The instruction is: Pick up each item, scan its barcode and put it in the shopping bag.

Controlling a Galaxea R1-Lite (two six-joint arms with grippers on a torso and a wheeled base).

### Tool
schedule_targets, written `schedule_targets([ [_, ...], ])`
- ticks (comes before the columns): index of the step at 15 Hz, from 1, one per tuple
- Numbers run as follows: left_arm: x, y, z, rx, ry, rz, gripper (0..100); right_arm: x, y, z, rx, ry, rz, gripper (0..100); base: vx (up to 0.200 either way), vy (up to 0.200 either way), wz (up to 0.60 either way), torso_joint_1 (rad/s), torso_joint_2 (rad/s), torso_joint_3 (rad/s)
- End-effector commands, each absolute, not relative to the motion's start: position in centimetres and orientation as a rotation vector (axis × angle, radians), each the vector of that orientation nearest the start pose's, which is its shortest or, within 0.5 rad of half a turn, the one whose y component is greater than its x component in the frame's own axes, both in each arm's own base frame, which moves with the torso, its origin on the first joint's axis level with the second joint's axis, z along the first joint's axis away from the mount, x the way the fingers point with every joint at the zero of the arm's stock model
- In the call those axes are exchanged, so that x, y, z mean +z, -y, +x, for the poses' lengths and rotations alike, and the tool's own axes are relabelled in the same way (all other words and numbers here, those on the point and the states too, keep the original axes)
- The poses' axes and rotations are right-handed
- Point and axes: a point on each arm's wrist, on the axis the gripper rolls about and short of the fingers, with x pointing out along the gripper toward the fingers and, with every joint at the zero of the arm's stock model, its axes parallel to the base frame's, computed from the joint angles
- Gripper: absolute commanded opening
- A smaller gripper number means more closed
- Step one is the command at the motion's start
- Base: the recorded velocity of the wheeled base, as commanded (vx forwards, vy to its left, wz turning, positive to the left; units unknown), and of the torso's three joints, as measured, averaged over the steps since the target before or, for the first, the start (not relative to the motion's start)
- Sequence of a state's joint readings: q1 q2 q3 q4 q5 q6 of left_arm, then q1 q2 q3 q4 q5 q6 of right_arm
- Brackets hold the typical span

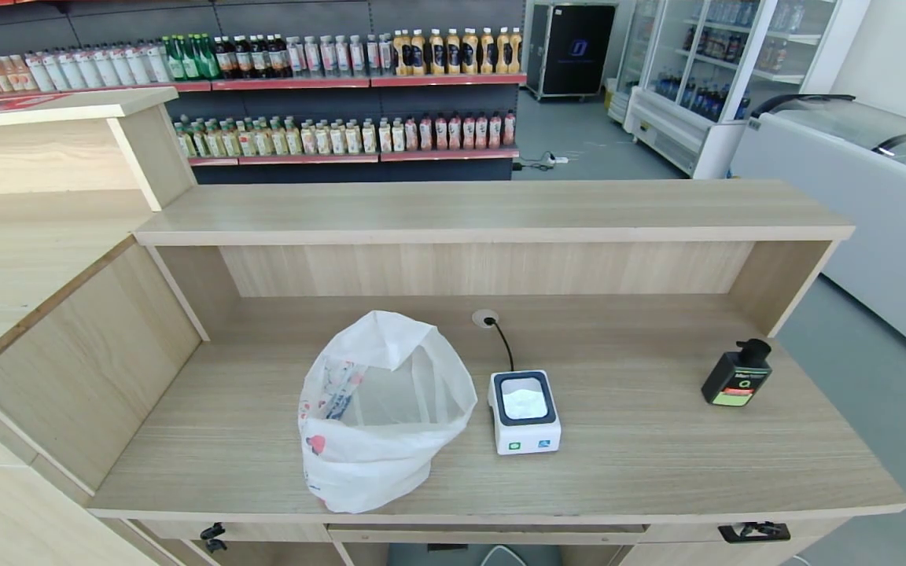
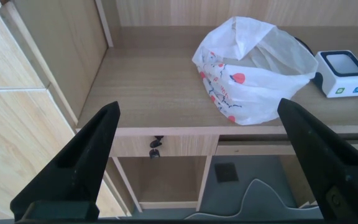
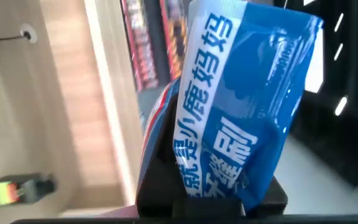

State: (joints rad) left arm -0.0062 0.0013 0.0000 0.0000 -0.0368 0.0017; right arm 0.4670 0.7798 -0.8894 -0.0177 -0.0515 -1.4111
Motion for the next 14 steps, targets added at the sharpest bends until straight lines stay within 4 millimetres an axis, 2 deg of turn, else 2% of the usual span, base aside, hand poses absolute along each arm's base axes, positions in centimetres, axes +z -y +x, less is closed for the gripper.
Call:
schedule_targets([
  [1, 7.6, 0.1, -2.3, -0.043, -0.002, 0.002, 100, 32.1, -1.7, 6.2, -0.012, 0.060, -0.956, 0, 0.000, 0.000, 0.00, 0.000, 0.00, 0.000],
  [2, 7.6, 0.1, -2.3, -0.043, -0.002, 0.002, 100, 31.8, -1.7, 6.9, -0.024, -0.046, -0.768, 0, 0.000, 0.000, 0.00, 0.000, 0.00, 0.000],
  [3, 7.6, 0.1, -2.3, -0.043, -0.002, 0.002, 100, 31.6, -1.6, 7.1, -0.015, -0.123, -0.657, 0, 0.000, 0.000, 0.00, 0.000, 0.00, 0.000],
  [4, 7.6, 0.1, -2.3, -0.043, -0.002, 0.002, 100, 30.8, -1.4, 7.5, -0.021, -0.283, -0.489, 0, 0.000, 0.000, 0.00, 0.000, 0.00, 0.000],
  [6, 7.6, 0.1, -2.3, -0.043, -0.002, 0.002, 100, 29.9, -1.5, 8.9, 0.012, -0.443, -0.298, 0, 0.000, 0.000, 0.00, 0.000, 0.00, 0.000],
  [8, 7.6, 0.1, -2.3, -0.043, -0.002, 0.002, 100, 29.4, -1.3, 10.7, -0.004, -0.515, -0.192, 0, 0.000, 0.000, 0.00, 0.000, 0.00, 0.000],
  [9, 7.6, 0.1, -2.3, -0.043, -0.002, 0.002, 100, 29.4, -1.3, 11.0, 0.008, -0.517, -0.178, 0, 0.000, 0.000, 0.00, 0.000, 0.00, 0.000],
  [10, 7.6, 0.1, -2.3, -0.043, -0.002, 0.002, 100, 29.6, -1.7, 11.8, 0.099, -0.518, -0.104, 0, 0.000, 0.000, 0.00, 0.000, 0.00, 0.000],
  [12, 7.6, 0.1, -2.3, -0.043, -0.002, 0.002, 100, 29.8, -1.9, 12.6, 0.139, -0.527, -0.051, 0, 0.000, 0.000, 0.60, 0.005, 0.00, 0.002],
  [14, 7.6, 0.1, -2.3, -0.043, -0.002, 0.002, 100, 29.7, -1.9, 15.0, 0.214, -0.568, 0.041, 0, 0.000, 0.000, 0.60, 0.005, 0.00, 0.000],
])
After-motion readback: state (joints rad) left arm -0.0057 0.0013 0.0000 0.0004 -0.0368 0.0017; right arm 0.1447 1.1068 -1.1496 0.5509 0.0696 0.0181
